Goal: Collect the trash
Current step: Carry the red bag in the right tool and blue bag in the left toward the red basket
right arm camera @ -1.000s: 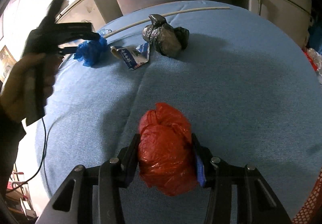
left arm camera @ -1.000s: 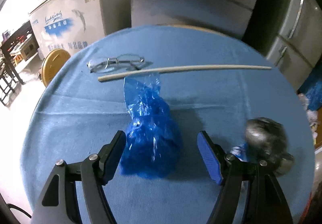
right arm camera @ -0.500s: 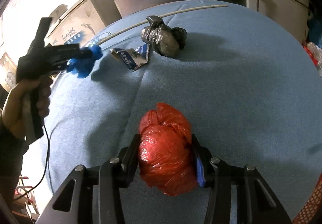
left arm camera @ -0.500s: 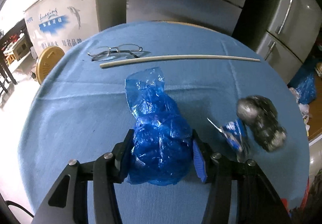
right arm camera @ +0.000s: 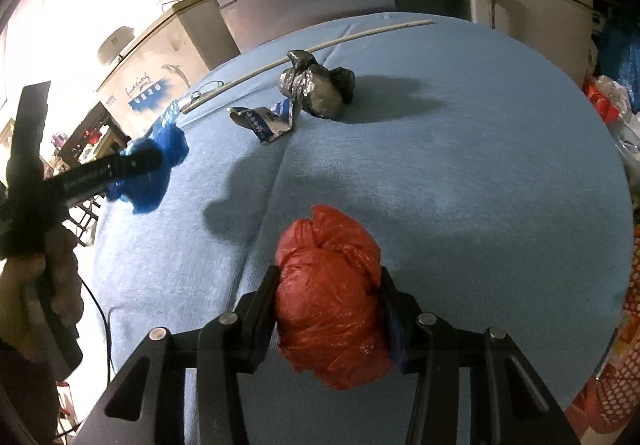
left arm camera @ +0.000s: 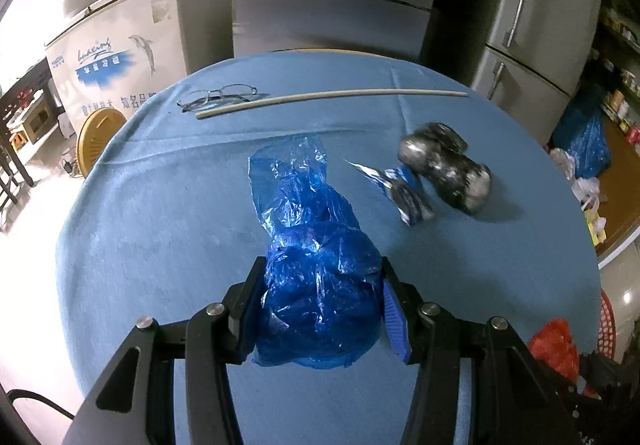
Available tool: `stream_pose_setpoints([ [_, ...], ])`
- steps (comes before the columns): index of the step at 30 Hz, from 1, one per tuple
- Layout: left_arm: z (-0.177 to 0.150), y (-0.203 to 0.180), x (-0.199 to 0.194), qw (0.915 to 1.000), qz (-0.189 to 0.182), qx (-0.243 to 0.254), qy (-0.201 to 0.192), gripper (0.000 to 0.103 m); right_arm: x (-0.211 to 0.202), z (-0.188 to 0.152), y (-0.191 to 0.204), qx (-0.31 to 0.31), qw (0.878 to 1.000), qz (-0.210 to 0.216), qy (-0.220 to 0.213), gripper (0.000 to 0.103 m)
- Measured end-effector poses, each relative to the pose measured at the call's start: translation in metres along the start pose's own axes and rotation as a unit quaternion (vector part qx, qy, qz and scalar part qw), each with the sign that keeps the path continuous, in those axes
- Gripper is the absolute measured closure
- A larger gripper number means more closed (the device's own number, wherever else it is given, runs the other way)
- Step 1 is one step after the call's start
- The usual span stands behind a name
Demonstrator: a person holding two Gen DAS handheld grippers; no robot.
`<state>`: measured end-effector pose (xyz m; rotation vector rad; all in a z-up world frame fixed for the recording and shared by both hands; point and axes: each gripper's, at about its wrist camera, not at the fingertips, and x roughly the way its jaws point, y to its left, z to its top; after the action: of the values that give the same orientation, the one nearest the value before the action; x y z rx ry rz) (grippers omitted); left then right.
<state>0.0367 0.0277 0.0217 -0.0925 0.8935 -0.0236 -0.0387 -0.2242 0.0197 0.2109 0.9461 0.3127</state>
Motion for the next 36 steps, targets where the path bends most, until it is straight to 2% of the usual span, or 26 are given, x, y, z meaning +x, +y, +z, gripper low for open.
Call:
stream_pose_setpoints([
  [36, -0.024, -0.070, -0.029, 0.9982, -0.017, 0.058, 0.000, 0.049, -0.043, -0.016, -0.032, 0.045, 0.998, -0.004, -0.048, 0.054],
])
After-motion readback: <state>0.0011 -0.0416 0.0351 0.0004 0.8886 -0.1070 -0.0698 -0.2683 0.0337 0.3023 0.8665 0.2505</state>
